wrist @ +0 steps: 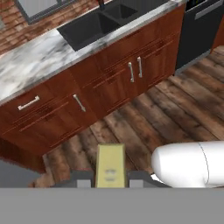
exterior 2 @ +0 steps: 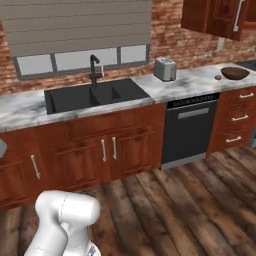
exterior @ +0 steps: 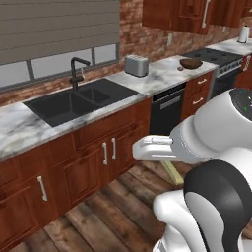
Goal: Pick the egg and butter from the fridge and place them by the bowl for mixing.
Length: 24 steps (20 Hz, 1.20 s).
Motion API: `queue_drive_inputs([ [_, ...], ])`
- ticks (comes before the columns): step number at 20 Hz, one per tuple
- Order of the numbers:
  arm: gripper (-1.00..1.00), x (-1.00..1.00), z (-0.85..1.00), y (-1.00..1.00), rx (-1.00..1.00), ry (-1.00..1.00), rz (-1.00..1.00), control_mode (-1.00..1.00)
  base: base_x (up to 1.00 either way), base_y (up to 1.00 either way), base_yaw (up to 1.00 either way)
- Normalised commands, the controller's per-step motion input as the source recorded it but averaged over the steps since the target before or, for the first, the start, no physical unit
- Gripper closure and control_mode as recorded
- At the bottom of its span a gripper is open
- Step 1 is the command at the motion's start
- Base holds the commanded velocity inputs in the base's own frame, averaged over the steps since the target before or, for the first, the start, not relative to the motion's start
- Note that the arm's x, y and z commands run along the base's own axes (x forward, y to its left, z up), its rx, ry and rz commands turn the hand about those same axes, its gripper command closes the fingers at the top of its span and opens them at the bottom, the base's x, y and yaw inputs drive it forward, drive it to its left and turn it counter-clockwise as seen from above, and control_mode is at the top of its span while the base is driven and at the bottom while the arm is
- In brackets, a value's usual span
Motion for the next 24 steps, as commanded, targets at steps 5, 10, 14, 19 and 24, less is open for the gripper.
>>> queue_drive_inputs([
  [5, 1.0, 0.0, 0.0, 0.0, 0.0, 0.0, 0.0, 1.0, 1.0, -1.0, 0.0],
  [10, 1.0, 0.0, 0.0, 0.0, 0.0, 0.0, 0.0, 1.0, 1.0, -0.99, 0.07],
  [14, 1.0, 0.0, 0.0, 0.0, 0.0, 0.0, 0.0, 1.0, 1.0, -0.96, 0.1],
  [19, 1.0, 0.0, 0.0, 0.0, 0.0, 0.0, 0.0, 1.0, 1.0, -0.94, 0.15],
  [24, 1.0, 0.0, 0.0, 0.0, 0.0, 0.0, 0.0, 1.0, 1.0, -0.97, 0.18],
])
